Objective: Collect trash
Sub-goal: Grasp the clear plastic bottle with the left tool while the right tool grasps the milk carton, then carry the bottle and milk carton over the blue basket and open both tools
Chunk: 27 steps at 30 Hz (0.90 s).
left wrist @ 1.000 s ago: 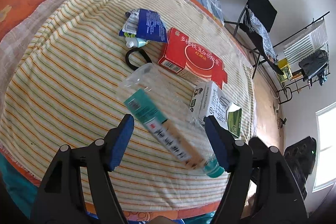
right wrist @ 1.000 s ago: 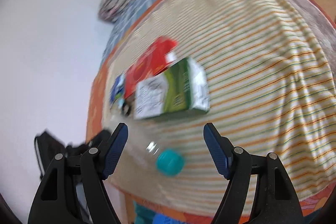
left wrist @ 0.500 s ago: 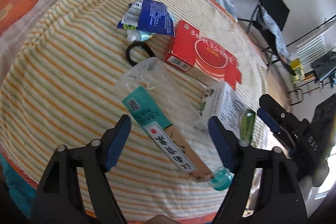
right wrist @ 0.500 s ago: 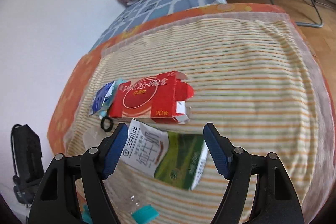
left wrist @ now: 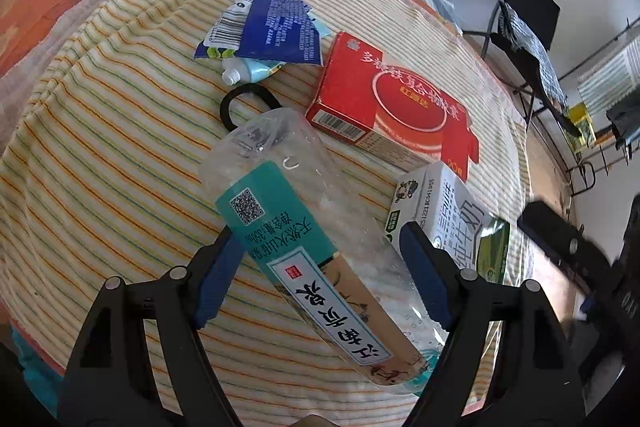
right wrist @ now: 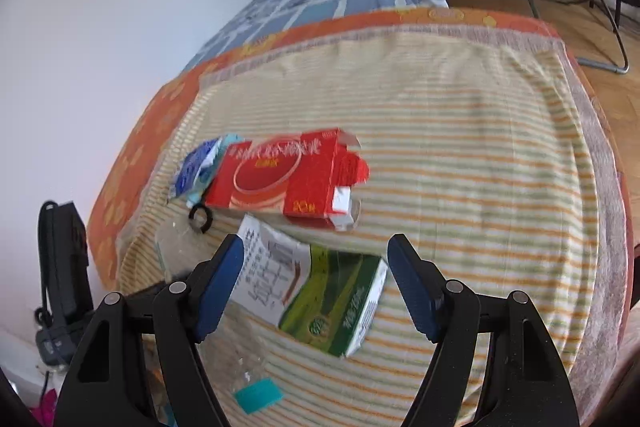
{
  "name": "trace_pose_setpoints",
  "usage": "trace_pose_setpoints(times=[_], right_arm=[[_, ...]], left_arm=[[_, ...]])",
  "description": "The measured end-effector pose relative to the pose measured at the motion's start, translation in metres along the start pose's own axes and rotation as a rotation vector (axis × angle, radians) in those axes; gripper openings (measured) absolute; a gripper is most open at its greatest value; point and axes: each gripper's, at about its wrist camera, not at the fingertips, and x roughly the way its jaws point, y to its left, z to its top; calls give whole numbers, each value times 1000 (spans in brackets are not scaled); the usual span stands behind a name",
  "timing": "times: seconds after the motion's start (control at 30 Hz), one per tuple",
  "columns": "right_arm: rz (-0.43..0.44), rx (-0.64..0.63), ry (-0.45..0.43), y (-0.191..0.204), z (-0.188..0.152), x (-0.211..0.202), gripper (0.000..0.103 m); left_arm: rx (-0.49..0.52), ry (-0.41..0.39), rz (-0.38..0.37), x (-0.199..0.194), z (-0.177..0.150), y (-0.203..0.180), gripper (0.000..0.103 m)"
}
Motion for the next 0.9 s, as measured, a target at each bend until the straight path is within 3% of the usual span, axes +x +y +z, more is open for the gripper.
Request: trace_pose_setpoints(times=[0.23,0.47,0.63,0.8,0.9], right_arm=[[15,-31,40,10,3,25,75],[45,-161,205,25,-17,21,75],[-77,-324,272,53,-43,29,75],[-164,-284,261,53,-45,49,75],[-181,-247,240,49,-44,53,75]], left_arm=[[76,41,-8,-9,1,9,75],[170,86,-3,-25,4,31,74],[149,102,3,-29,1,46,74],[68,77,-21,-24,2,56,74],[60,66,-39,-25,3,57,66]])
